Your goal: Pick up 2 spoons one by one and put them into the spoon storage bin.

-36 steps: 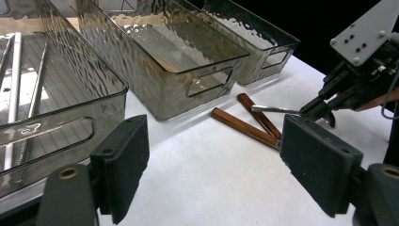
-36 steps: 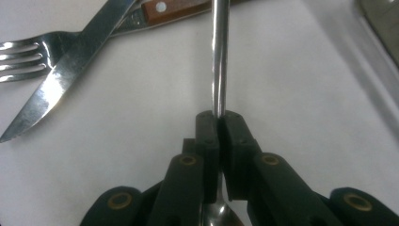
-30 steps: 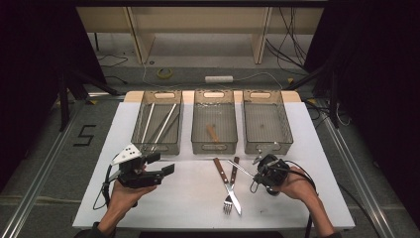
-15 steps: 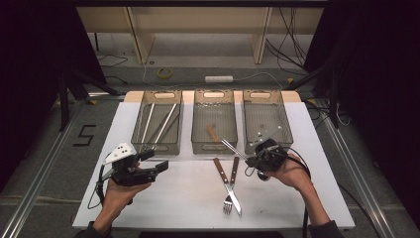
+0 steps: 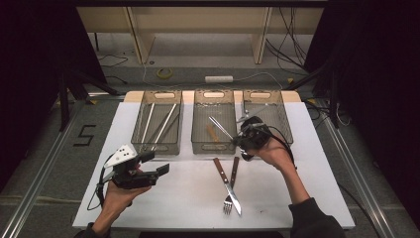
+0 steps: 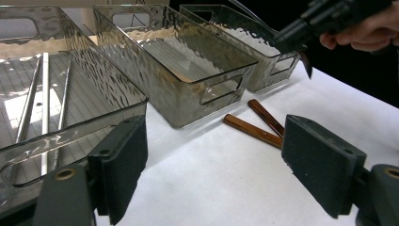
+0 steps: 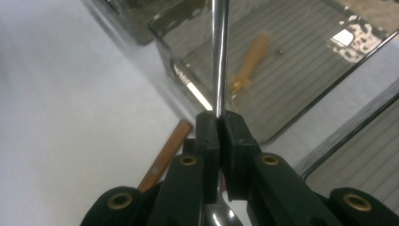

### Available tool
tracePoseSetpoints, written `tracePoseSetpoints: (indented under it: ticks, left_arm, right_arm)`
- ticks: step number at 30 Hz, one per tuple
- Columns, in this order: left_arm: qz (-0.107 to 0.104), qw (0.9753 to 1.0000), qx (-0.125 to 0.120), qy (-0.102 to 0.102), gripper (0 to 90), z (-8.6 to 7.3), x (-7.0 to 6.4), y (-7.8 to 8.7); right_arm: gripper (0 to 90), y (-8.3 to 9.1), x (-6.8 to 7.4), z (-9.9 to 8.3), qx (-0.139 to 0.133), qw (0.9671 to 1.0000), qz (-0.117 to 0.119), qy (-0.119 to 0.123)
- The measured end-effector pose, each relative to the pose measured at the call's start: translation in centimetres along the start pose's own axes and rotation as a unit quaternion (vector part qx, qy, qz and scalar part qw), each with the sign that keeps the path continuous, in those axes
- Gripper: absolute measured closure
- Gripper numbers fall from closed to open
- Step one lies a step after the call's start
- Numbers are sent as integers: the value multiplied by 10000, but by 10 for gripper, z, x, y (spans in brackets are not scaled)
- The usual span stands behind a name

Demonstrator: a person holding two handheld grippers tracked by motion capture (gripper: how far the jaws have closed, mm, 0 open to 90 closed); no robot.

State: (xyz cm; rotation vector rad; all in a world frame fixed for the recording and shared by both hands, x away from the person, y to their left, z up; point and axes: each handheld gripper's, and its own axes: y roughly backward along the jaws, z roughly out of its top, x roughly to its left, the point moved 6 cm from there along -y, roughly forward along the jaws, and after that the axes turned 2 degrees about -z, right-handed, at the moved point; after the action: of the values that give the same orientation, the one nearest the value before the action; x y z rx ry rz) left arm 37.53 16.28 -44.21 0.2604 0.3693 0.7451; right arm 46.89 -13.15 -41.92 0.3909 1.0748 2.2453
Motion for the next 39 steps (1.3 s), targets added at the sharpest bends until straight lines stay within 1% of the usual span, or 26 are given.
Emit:
tracePoseSetpoints:
  ticks: [5,6,7,8,11,13,14,18,21,24,26,28,30,31,33,37,39]
  left_arm:
    - [6,10000,-2,1,222,0,0,0]
    - [13,10000,-7,0,221,0,0,0]
    - [20,10000,-16,9,222,0,0,0]
    - [20,10000,-9,-1,221,0,0,0]
    - [11,10000,9,-3,221,0,0,-1]
    - [11,10000,28,-28,221,-1,-1,-1]
    - [10,10000,30,-31,220,-1,-1,-1]
    - [20,10000,24,-42,220,-1,-1,-1]
    - [23,10000,17,-36,220,-1,0,0]
    - [30,10000,13,-43,220,0,-1,0]
    - [35,10000,12,-49,220,0,-1,0]
    - [38,10000,9,-50,220,0,-1,0]
    - [38,10000,11,-52,220,0,-1,0]
    - [38,10000,12,-54,220,0,-1,0]
    - [34,10000,12,-62,220,0,-1,0]
    - [27,10000,15,-67,220,-1,-1,-1]
    - [30,10000,14,-69,220,0,-1,-1]
  right_arm:
    - [865,-4,-6,17,-47,9999,-67,-81]
    - [865,-4,-7,20,-81,9999,-73,-59]
    - [865,-5,-8,23,-95,9999,-75,-59]
    - [865,-5,-8,25,-94,9998,-82,-132]
    - [865,-7,-12,32,-133,9998,-120,-133]
    - [864,-8,-14,37,-169,9995,-138,-216]
    - [865,-9,-15,39,-175,9995,-146,-209]
    - [864,-13,-20,46,-175,9990,-252,-339]
    - [864,-18,-25,52,-224,9986,-232,-424]
    - [864,-21,-27,56,-212,9984,-280,-434]
    - [864,-23,-27,59,-235,9985,-259,-432]
    - [864,-25,-28,62,-235,9982,-288,-471]
    - [863,-27,-30,63,-243,9982,-305,-462]
    - [863,-27,-31,64,-218,9981,-309,-483]
    - [863,-30,-32,65,-253,9977,-306,-542]
    - [863,-35,-35,66,-199,9977,-382,-527]
    - [863,-37,-36,66,-164,9973,-398,-597]
